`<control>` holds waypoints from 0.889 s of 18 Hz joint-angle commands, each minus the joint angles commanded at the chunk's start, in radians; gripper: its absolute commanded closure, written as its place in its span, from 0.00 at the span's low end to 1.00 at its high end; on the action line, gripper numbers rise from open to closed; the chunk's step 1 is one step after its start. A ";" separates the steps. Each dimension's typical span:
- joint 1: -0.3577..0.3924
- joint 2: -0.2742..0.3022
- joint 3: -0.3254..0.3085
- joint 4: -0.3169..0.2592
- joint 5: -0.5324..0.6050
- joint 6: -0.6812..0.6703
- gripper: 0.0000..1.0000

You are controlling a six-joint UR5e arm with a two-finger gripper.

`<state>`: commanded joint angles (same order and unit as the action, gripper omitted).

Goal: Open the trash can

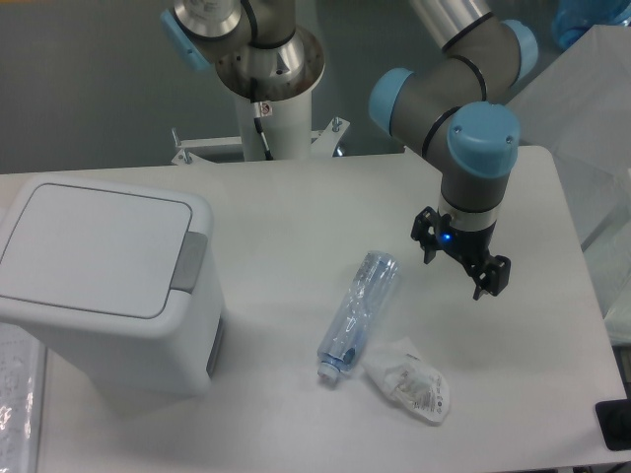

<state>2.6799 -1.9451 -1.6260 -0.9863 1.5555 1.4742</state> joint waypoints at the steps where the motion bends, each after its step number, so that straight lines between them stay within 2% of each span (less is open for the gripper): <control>1: 0.000 0.002 0.000 0.000 0.000 0.000 0.00; 13: -0.008 0.008 0.000 0.005 -0.006 -0.012 0.00; 16: -0.024 0.009 0.000 0.020 -0.020 -0.113 0.00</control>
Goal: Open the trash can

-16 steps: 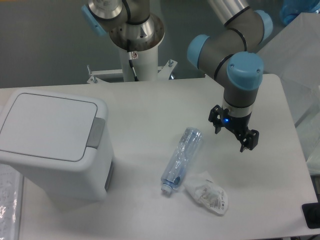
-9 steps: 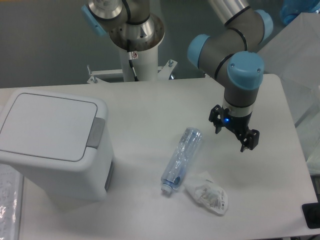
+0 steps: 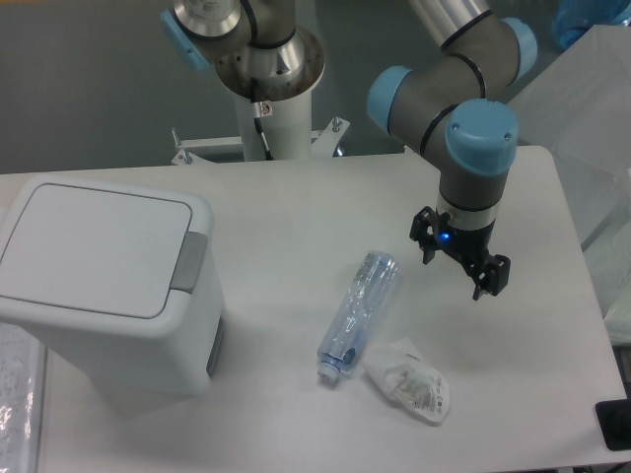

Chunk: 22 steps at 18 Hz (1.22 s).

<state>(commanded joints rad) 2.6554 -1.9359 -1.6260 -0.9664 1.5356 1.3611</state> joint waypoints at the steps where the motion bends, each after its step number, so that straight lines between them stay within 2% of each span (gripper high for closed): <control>1: -0.008 0.002 0.002 0.003 -0.015 -0.067 0.00; 5: -0.038 0.000 0.049 0.003 -0.119 -0.313 0.00; 8: -0.048 0.003 0.064 0.002 -0.202 -0.382 0.00; 15: -0.069 0.060 0.109 0.002 -0.438 -0.595 0.00; 19: -0.109 0.083 0.164 0.002 -0.503 -0.743 0.00; 22: -0.129 0.126 0.163 0.002 -0.544 -0.778 0.00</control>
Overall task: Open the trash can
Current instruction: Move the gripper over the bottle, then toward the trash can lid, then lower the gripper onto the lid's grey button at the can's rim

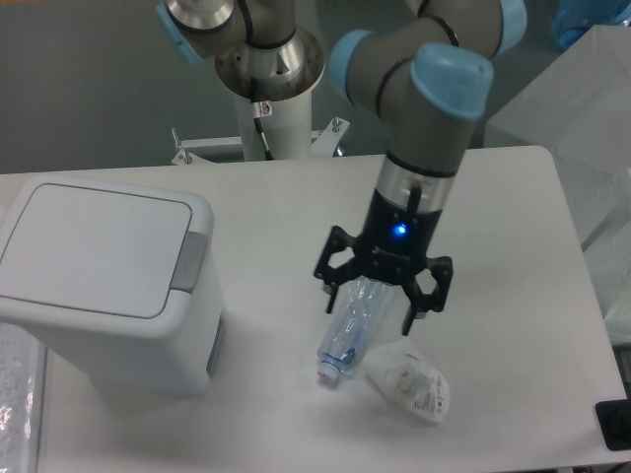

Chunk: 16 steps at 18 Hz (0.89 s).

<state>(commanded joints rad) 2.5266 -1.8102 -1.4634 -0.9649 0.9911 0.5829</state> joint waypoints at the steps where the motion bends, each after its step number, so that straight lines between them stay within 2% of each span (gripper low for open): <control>1: -0.011 0.008 -0.011 -0.002 -0.012 -0.002 0.00; 5: -0.052 0.069 -0.075 0.003 -0.032 0.011 0.00; 7: -0.064 0.074 -0.080 0.003 -0.045 0.012 0.00; 13: -0.089 0.101 -0.155 0.006 -0.043 0.011 0.00; 16: -0.103 0.100 -0.161 0.008 -0.045 0.011 0.00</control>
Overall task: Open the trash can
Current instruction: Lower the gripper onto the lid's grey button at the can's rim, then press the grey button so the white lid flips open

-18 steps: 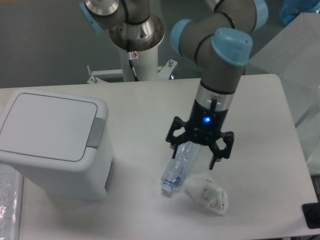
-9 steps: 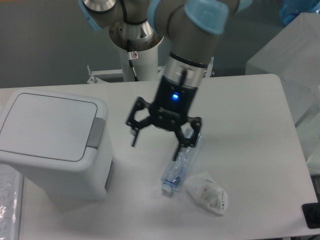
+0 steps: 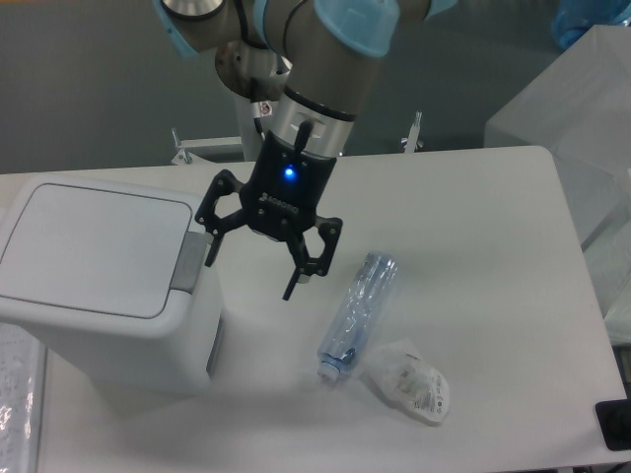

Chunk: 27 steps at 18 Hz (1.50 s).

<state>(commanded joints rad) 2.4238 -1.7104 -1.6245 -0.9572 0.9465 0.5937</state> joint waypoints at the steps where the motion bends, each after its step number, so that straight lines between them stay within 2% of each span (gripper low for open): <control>1: -0.023 0.000 0.002 0.003 0.000 -0.002 0.00; 23: -0.015 -0.014 0.002 0.006 0.009 0.002 0.00; 27: -0.019 -0.017 -0.008 0.028 0.011 0.002 0.00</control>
<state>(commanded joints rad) 2.4053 -1.7272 -1.6321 -0.9296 0.9572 0.5952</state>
